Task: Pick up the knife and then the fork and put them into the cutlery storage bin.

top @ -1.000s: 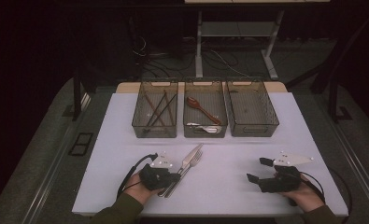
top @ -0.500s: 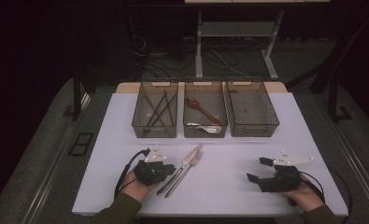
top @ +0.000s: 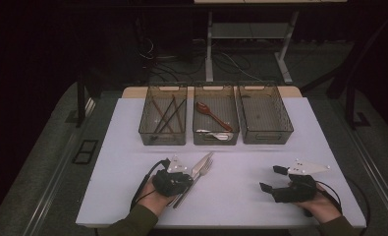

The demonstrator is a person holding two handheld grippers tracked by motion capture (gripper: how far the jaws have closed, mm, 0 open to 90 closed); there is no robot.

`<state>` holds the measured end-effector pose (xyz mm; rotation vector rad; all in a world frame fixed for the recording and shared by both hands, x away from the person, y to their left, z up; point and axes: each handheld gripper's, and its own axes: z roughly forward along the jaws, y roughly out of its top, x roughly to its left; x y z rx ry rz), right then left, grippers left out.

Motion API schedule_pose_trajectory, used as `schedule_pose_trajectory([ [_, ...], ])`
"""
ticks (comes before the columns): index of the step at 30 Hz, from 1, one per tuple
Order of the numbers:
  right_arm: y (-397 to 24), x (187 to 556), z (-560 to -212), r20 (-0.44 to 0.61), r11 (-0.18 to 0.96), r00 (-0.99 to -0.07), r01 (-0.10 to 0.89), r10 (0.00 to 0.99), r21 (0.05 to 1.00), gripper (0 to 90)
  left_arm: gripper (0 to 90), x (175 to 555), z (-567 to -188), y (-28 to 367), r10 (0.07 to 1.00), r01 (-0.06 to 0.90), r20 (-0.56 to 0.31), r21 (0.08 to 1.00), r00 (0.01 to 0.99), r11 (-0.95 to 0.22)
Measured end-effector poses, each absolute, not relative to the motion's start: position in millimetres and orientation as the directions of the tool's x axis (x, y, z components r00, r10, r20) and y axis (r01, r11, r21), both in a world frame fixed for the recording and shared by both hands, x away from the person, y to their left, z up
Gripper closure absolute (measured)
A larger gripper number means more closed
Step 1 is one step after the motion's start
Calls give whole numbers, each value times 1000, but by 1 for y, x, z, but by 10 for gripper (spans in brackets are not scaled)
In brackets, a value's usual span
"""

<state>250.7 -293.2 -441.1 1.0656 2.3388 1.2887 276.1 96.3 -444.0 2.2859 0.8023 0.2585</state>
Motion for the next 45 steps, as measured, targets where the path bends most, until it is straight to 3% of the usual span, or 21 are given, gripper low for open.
schedule_pose_trajectory([
  [9,-293,250,-441,111,337,-695,475,711,813,176,779,282,-445,104,613,464,-18,673,789,-577],
  [27,-291,250,-441,108,343,-700,471,706,813,176,800,293,-446,116,623,514,-100,672,776,-533],
  [34,-292,250,-441,113,337,-698,473,707,814,176,800,293,-445,116,622,509,-95,676,777,-533],
  [45,-293,250,-440,115,332,-699,470,706,818,176,798,290,-427,120,615,448,-77,757,784,-476],
])
